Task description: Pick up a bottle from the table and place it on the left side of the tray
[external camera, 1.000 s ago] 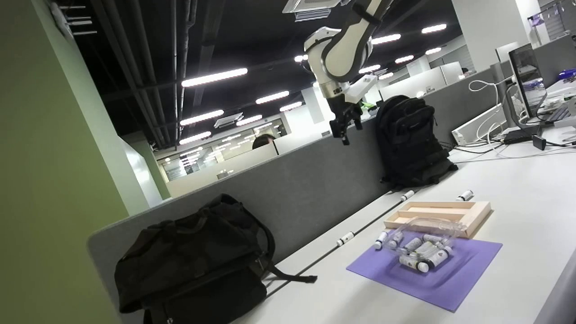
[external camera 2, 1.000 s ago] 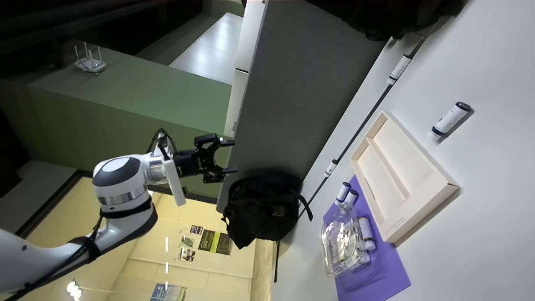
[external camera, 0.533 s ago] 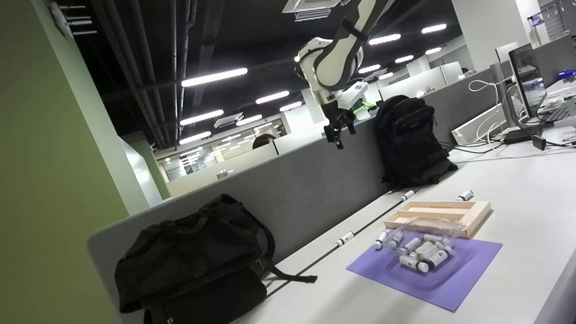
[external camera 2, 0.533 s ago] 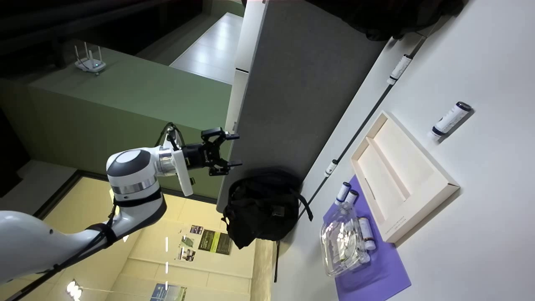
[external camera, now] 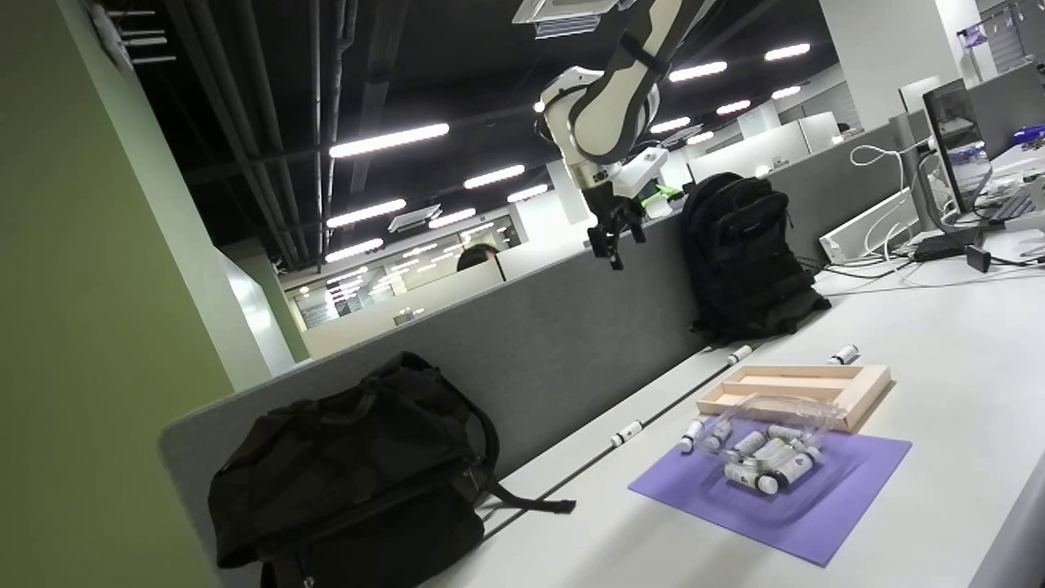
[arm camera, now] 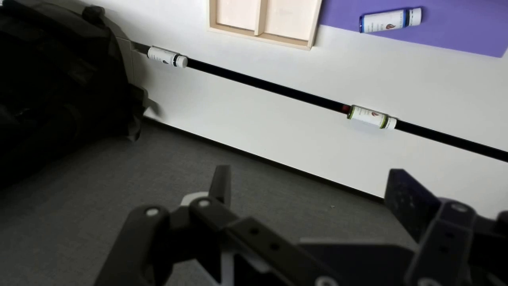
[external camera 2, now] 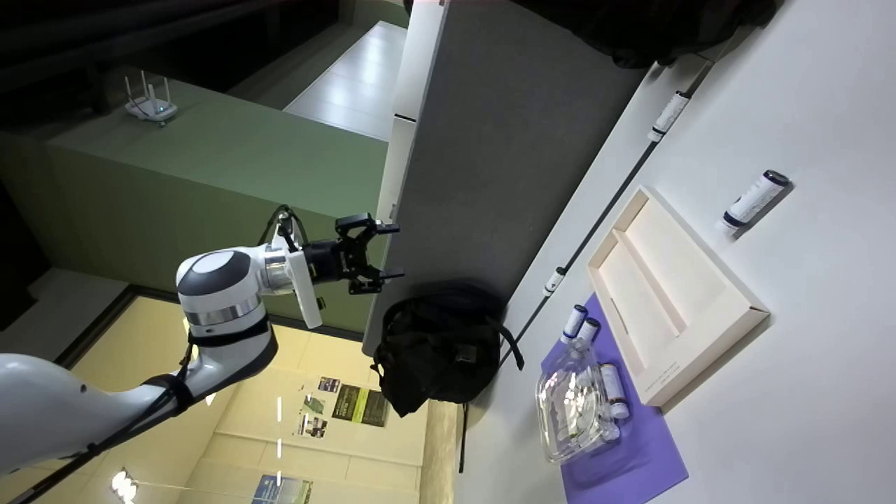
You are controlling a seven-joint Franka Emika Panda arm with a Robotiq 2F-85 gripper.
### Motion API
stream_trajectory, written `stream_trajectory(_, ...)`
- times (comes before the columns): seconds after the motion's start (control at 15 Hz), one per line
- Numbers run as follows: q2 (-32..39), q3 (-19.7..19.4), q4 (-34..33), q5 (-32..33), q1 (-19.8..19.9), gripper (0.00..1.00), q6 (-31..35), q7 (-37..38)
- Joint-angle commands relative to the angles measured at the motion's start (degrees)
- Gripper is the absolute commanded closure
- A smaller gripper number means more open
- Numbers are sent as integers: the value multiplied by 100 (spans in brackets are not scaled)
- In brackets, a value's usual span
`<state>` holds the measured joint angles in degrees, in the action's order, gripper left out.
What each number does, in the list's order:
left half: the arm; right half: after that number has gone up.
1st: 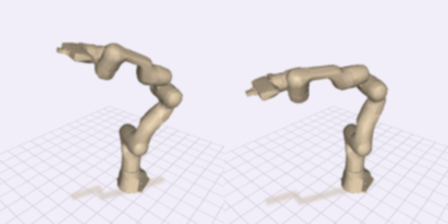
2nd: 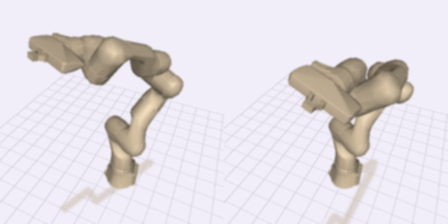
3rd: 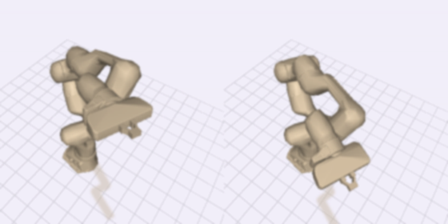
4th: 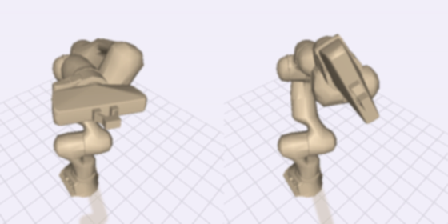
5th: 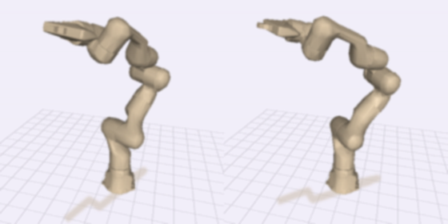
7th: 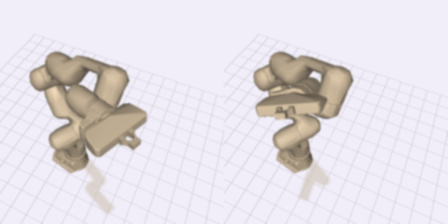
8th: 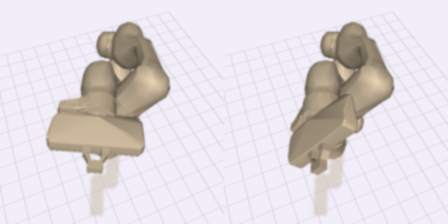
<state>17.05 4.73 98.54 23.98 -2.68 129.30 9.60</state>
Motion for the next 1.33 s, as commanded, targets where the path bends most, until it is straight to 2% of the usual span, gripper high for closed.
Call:
stream_trajectory(0.0, 199, -153, -225, -133, -146, 0, 66, -330)
stream_trajectory(0.27, 1236, 62, -1295, -621, -56, 0, 229, -2094)
stream_trajectory(0.33, 1532, 248, -1608, -709, 79, 0, 274, -2468)
stream_trajectory(0.47, 2079, 256, -2178, -999, -11, 0, 203, -3295)
stream_trajectory(0.73, 3100, 443, -3304, -1083, -89, 0, -271, -4697)
stream_trajectory(0.93, 3718, 381, -4107, -932, -297, 0, -926, -5545)
stream_trajectory(1.07, 4053, 206, -4613, -749, -504, 0, -1381, -5993)
stream_trajectory(1.13, 3602, 272, -3772, -985, -364, 0, -888, -5664)
stream_trajectory(1.27, 3861, 201, -4158, -891, -482, 0, -1132, -5871)
